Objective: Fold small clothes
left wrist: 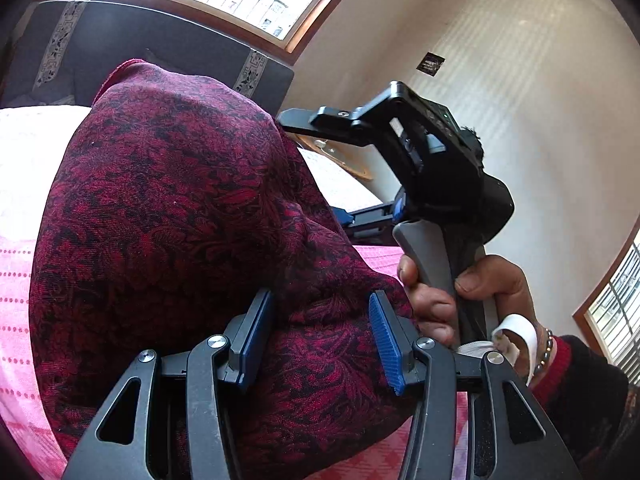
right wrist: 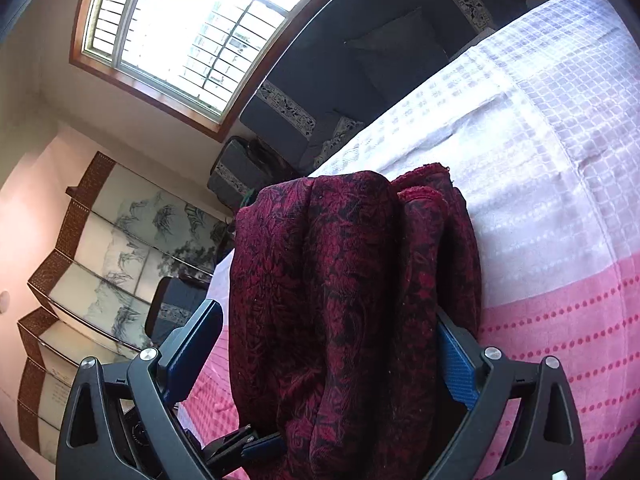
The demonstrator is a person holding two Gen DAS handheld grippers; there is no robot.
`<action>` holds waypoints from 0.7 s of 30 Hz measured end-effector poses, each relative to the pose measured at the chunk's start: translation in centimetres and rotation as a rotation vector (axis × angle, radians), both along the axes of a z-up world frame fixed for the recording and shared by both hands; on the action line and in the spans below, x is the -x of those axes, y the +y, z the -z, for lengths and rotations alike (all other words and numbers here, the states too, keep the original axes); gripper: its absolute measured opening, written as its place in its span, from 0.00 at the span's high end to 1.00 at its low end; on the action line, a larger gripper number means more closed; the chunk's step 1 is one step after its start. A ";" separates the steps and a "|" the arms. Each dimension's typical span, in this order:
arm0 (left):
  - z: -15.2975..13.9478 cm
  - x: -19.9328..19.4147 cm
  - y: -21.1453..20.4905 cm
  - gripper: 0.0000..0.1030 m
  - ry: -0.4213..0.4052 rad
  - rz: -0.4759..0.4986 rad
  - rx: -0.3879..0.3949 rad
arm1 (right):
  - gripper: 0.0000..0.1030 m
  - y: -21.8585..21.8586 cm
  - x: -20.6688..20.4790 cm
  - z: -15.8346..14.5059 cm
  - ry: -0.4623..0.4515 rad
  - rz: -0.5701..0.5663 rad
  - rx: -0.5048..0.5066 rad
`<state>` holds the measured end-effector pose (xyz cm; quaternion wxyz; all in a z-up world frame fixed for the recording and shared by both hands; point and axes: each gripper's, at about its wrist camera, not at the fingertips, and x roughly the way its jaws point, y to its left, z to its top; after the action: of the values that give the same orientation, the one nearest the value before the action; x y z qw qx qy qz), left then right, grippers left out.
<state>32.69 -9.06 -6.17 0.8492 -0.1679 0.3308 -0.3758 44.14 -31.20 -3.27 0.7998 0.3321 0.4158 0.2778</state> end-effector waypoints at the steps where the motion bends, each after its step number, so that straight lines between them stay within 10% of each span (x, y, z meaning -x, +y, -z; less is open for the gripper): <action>1: 0.0 0.1 0.5 0.52 -0.004 -0.004 0.002 | 0.20 0.9 -0.5 -0.3 -0.008 -0.019 0.050; 3: 0.0 0.5 1.2 0.52 -0.014 -0.018 0.017 | 0.65 2.8 -1.9 -0.9 -0.018 -0.073 0.159; 6: 0.3 2.0 3.5 0.52 -0.021 -0.045 0.074 | 0.72 2.9 -2.2 -1.9 -0.057 -0.086 0.127; 9: 0.5 2.2 4.4 0.50 -0.018 -0.063 0.129 | 0.73 0.6 -2.4 -3.1 -0.151 -0.080 -0.029; 14: 1.9 2.1 3.8 0.50 0.022 -0.020 0.115 | 0.73 -1.8 -4.6 3.0 -0.009 -0.048 -0.117; 18: 2.7 1.7 4.8 0.50 0.050 -0.030 0.158 | 0.40 -3.6 -3.4 4.3 0.012 -0.013 -0.220; 21: 2.8 1.6 4.9 0.50 0.052 -0.035 0.162 | 0.40 -5.9 -1.6 1.8 -0.062 0.064 -0.187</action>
<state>31.12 -4.19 -8.93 0.8305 -0.2515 0.3181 -0.3820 45.78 -37.13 -5.07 0.7862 0.4097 0.3522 0.3000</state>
